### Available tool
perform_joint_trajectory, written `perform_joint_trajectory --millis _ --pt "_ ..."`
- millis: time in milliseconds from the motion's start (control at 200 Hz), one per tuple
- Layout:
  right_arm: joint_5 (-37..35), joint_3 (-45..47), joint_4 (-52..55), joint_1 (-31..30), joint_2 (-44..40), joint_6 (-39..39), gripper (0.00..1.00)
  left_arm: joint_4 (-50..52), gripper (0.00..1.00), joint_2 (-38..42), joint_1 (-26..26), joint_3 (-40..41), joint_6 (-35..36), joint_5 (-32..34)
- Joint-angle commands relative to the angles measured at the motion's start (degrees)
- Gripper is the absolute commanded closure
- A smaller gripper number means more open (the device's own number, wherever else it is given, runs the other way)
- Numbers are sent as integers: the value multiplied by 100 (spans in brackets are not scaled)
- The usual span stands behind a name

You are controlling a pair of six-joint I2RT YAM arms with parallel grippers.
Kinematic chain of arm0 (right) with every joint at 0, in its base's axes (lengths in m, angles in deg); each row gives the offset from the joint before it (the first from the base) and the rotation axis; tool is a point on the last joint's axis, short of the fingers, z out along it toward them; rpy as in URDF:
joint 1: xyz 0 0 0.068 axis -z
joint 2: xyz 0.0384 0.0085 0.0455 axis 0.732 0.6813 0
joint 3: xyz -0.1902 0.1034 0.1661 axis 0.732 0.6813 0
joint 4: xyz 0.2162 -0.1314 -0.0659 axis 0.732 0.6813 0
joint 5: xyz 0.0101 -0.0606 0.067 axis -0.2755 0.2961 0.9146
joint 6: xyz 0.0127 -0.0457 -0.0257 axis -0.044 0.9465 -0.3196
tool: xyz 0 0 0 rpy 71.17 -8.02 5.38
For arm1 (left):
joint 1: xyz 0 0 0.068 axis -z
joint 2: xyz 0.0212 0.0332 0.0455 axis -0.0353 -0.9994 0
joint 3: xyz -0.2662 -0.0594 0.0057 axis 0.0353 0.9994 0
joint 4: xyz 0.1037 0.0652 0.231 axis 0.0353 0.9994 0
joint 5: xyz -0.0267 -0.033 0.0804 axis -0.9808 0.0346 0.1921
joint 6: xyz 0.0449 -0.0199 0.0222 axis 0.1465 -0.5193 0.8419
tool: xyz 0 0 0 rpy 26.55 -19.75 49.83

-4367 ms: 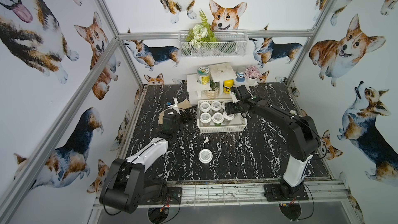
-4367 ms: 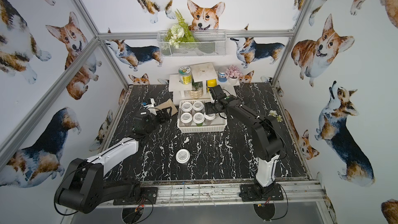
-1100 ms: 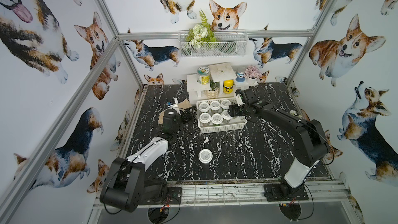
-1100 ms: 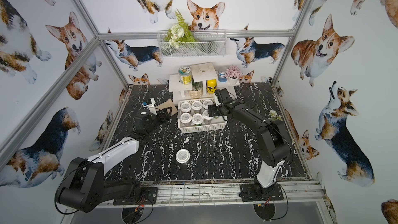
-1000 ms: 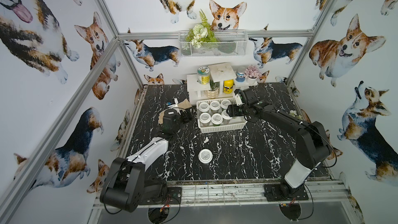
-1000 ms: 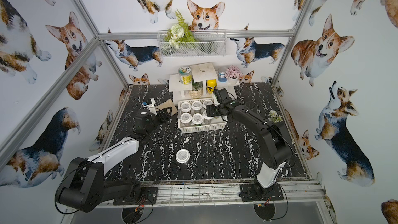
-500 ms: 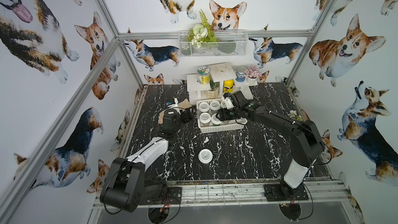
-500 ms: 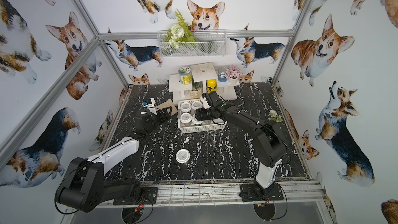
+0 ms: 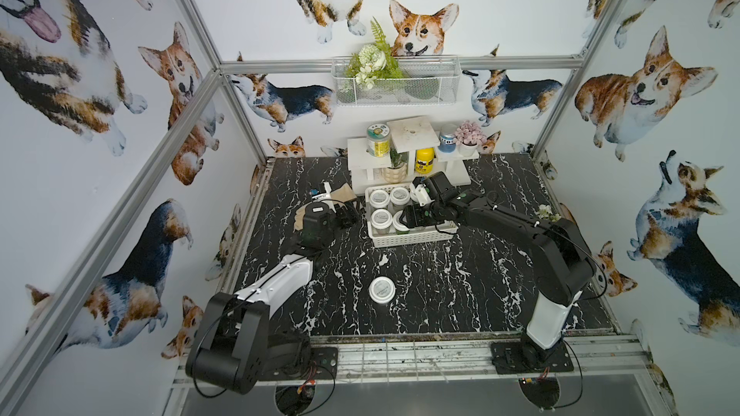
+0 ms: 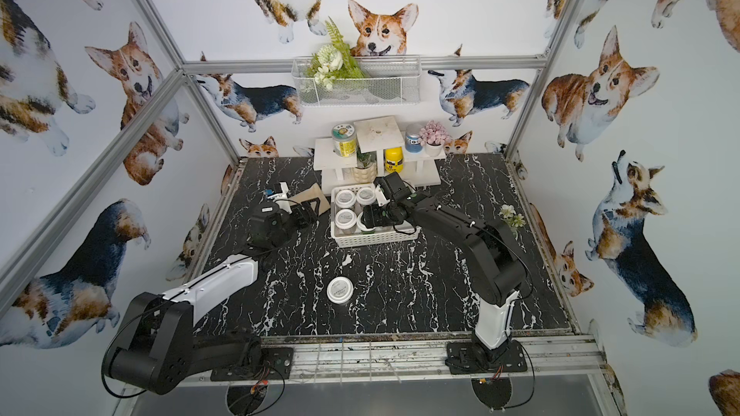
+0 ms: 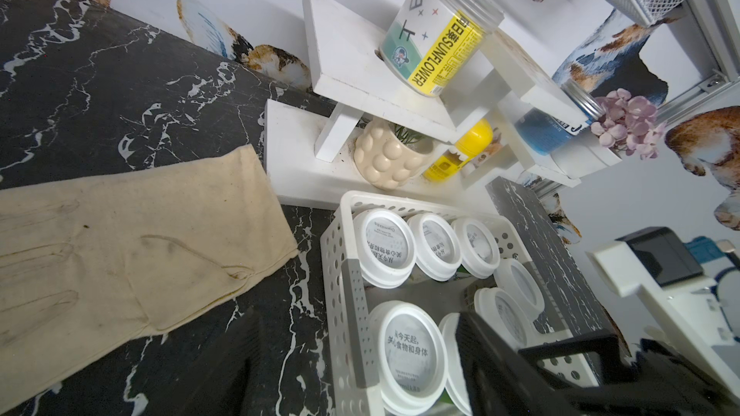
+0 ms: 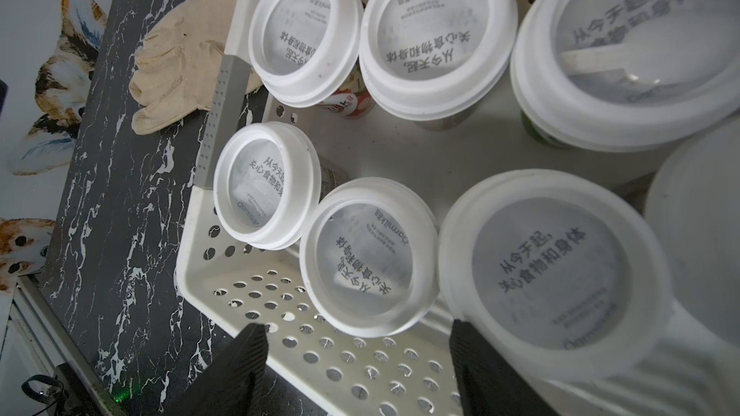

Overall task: Put the yogurt in the basket
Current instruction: Adjust the yogurt in the basket, then pick up the yogurt from the center of the board.

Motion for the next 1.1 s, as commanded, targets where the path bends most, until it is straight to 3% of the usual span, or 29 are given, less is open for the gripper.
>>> perform_joint_trajectory --millis 0,295,516,771,941,1096 --pt "23 6 -157 -9 40 27 22 -94 18 -14 -5 -49 39 -1" --pt "65 15 -126 -26 -52 4 23 -91 19 -8 -10 -48 46 -1" --pt "-135 90 87 -255 -728 -121 22 -100 18 -14 -5 -45 44 2" --pt "-1654 683 597 -1384 -1326 -183 20 -99 18 -3 -10 -41 34 -7" --pt "-2079 1132 526 -2086 -1578 -566 15 -108 19 -23 -14 -46 21 -8" --pt "-2284 1014 517 -2614 -1550 -727 9 -99 19 -15 -14 -46 21 -3"
